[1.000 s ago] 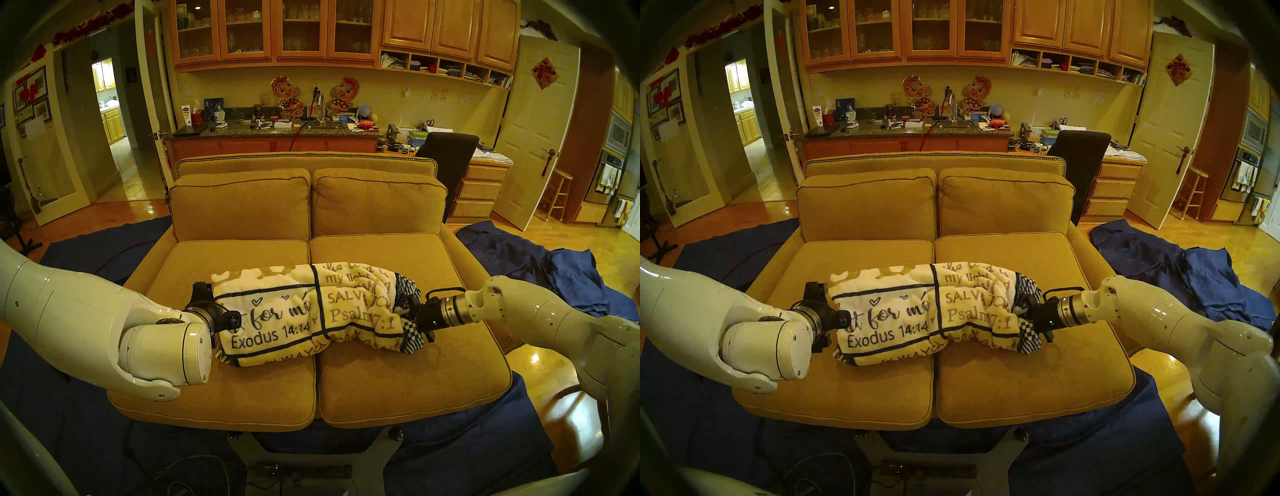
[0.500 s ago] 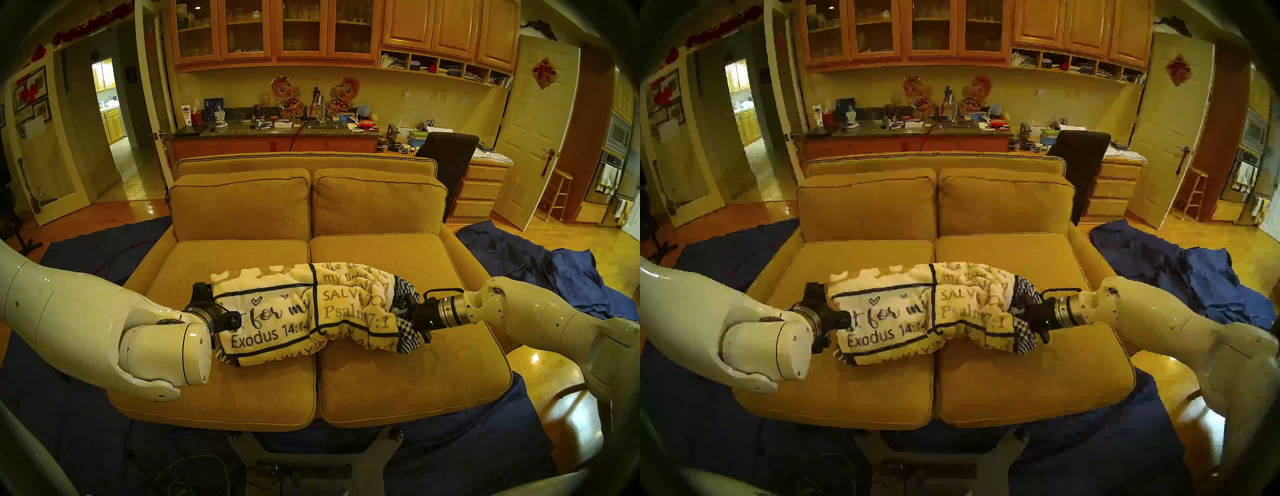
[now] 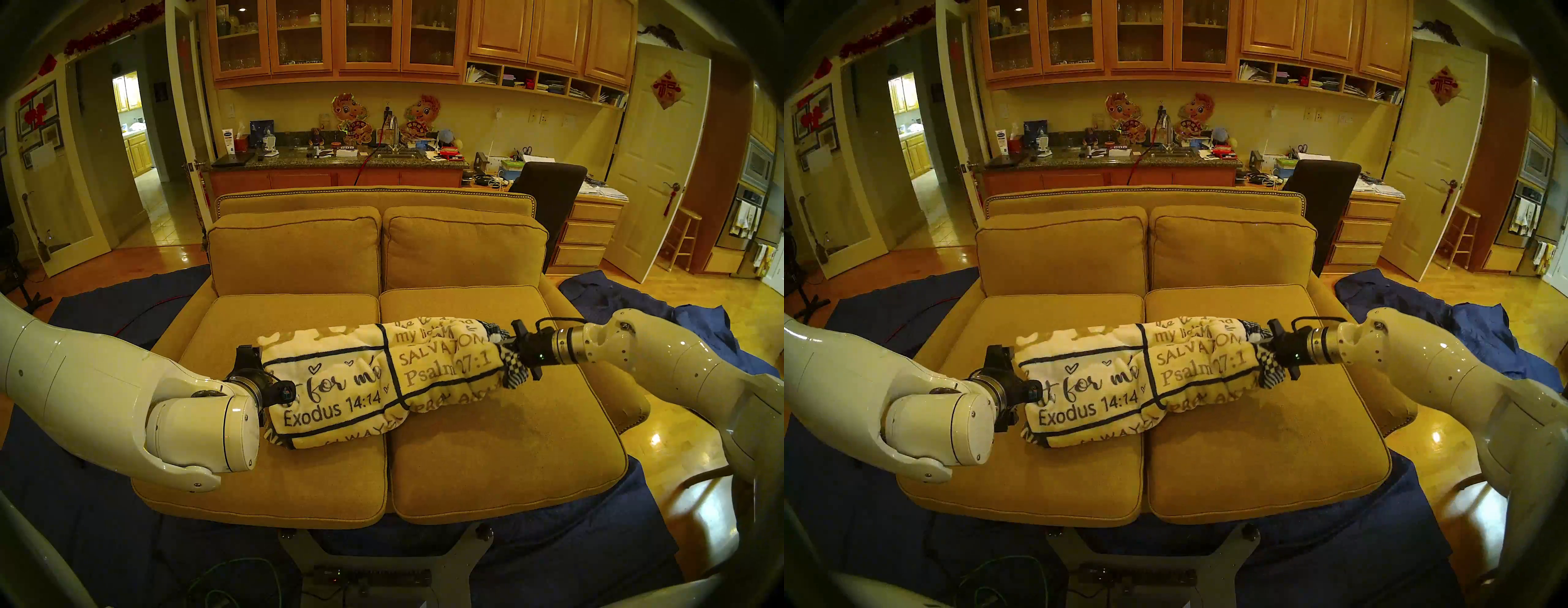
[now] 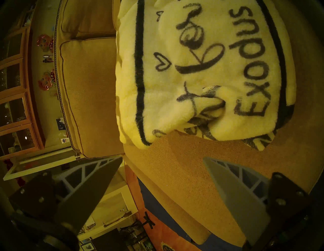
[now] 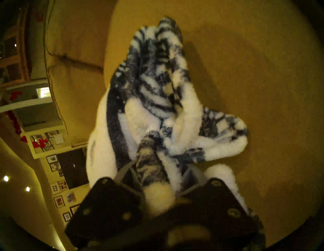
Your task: Fold the blanket in half twice
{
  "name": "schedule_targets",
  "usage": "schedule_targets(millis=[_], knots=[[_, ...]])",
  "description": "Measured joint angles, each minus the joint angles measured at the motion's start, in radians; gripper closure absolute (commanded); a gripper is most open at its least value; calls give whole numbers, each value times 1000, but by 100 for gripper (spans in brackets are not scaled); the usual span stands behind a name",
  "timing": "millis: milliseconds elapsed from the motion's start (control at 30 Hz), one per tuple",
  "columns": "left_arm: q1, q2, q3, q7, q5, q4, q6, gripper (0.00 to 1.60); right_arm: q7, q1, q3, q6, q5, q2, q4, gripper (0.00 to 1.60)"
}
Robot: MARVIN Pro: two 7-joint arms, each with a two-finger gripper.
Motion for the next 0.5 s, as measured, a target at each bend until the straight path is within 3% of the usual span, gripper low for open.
schedule_targets(millis=[500], knots=[[0, 2, -1, 0, 5, 0, 0, 0, 2, 102, 49, -22, -80, -7, 163, 160]])
